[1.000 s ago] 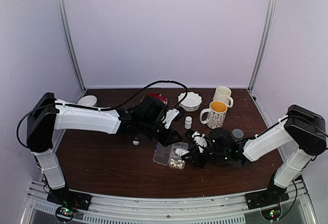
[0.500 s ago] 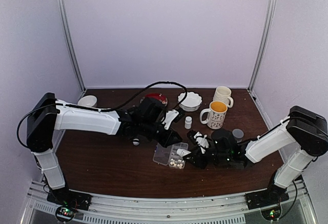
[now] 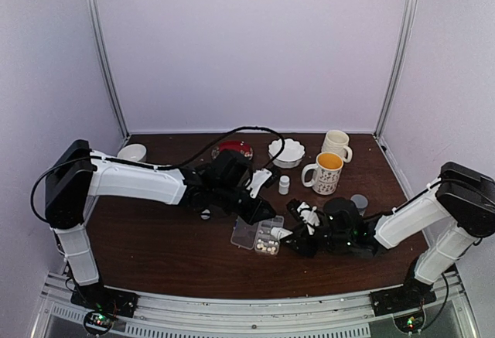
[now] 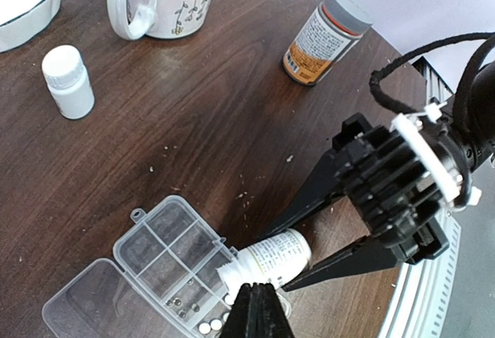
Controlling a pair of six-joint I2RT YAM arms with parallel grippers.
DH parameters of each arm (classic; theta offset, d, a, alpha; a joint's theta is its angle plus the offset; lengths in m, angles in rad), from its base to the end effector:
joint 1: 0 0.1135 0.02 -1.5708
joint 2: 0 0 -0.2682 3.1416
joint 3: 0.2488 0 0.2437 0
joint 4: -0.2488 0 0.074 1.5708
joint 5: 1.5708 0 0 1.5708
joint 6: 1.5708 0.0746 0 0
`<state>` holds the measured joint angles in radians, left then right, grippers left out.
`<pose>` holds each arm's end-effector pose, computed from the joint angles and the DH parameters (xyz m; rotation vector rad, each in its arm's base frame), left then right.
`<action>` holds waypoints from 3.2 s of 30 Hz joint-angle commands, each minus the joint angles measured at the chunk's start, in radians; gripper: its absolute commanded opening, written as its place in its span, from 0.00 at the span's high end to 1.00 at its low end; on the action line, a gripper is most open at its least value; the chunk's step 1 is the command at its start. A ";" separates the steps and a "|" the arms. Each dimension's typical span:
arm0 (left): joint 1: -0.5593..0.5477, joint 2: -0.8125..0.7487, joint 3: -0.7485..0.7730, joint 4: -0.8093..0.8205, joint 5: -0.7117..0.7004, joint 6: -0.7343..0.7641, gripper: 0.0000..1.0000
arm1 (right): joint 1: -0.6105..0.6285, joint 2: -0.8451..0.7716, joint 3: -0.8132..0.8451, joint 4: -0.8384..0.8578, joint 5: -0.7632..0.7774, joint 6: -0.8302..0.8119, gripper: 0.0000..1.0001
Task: Sort the pills into containers
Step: Pour the pill into the compartment of the pill container.
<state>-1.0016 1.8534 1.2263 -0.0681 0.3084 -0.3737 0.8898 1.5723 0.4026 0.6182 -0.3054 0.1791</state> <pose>0.2141 -0.3767 0.1881 0.9281 2.2800 -1.0244 0.1661 0.2406 0.1116 -0.9590 2.0309 0.9334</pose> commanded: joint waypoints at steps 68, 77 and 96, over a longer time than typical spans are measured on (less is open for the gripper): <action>-0.042 0.059 0.126 -0.062 0.013 0.036 1.00 | -0.023 -0.011 -0.048 0.088 0.022 0.007 1.00; -0.046 0.160 0.098 -0.045 0.034 0.025 1.00 | -0.022 -0.006 -0.042 0.085 0.018 0.007 1.00; -0.047 0.099 0.152 -0.082 0.014 0.043 1.00 | -0.023 -0.011 -0.035 0.067 0.018 0.001 1.00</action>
<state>-1.0428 1.9343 1.3560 -0.1749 0.3218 -0.3389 0.8700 1.5738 0.3511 0.6914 -0.2958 0.1867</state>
